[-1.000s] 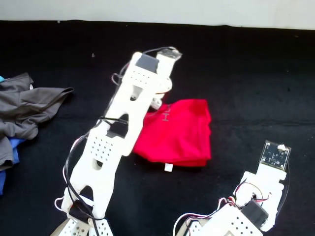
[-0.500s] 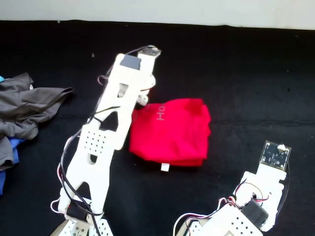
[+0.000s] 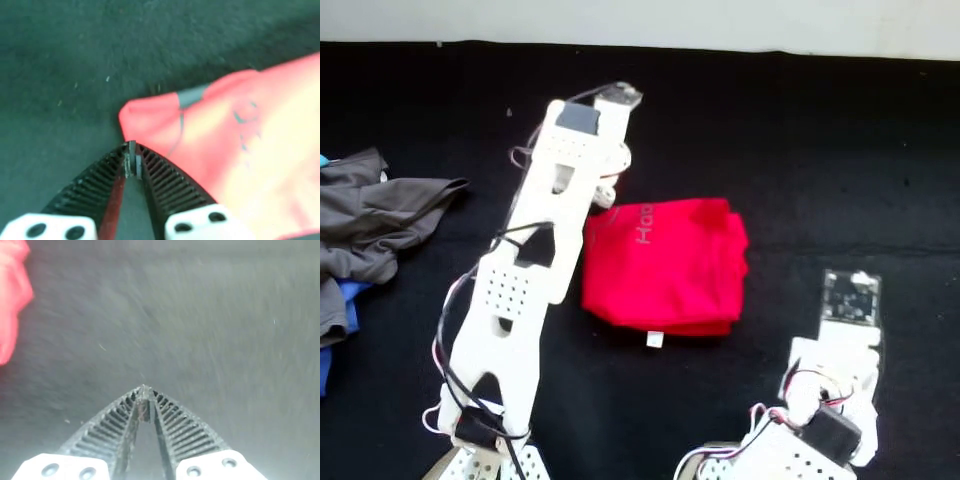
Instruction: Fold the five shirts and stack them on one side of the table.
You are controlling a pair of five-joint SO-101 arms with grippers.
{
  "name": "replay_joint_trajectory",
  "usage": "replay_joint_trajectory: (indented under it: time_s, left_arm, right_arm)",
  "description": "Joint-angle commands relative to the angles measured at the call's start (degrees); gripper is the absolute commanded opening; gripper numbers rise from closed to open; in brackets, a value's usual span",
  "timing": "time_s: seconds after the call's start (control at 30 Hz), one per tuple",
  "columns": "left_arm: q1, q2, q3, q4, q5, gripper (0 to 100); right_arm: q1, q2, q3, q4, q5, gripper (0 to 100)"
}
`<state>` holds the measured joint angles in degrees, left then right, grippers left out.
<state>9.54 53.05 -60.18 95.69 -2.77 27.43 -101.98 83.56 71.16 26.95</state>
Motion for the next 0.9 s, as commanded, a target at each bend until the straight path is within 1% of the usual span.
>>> replay_joint_trajectory:
  time_s: [0.0,0.1,0.2,0.27,0.37,0.47,0.57,0.67,0.77,0.87]
  left_arm:
    - [1.0,-9.8,-0.4,5.0,0.4,1]
    - [0.7,-14.3,2.5,5.6,0.4,1]
    - [0.7,-18.4,9.2,5.6,0.4,1]
    - [0.7,-21.8,15.2,5.6,0.4,1]
    - [0.0,-28.7,25.6,5.6,0.3,1]
    - [-1.2,-35.6,35.0,5.3,0.2,1]
    - [-3.4,-41.7,46.2,0.1,0.0,1]
    - [-6.9,-46.5,58.5,-6.3,0.0,1]
    - [-10.6,-50.4,70.0,-13.6,0.0,1]
    - [-13.5,-53.7,79.0,-20.0,0.0,1]
  right_arm:
    - [-5.1,1.6,-5.2,0.7,0.6,0.6]
    - [-7.4,9.8,-10.2,0.8,0.6,0.6]
    - [-9.3,24.0,-20.2,1.1,0.5,0.6]
    - [-10.9,34.6,-28.2,3.6,0.4,0.6]
    - [-15.3,49.3,-39.9,9.1,-4.4,0.6]
    - [-22.3,60.7,-50.1,12.6,-8.4,0.6]
    - [-30.5,69.8,-56.9,12.6,-12.3,0.6]
    - [-37.1,77.1,-59.6,9.7,-14.2,0.6]
    - [-40.5,83.6,-59.3,5.9,-14.4,0.6]
    - [-40.5,89.5,-59.3,5.1,-14.4,0.6]
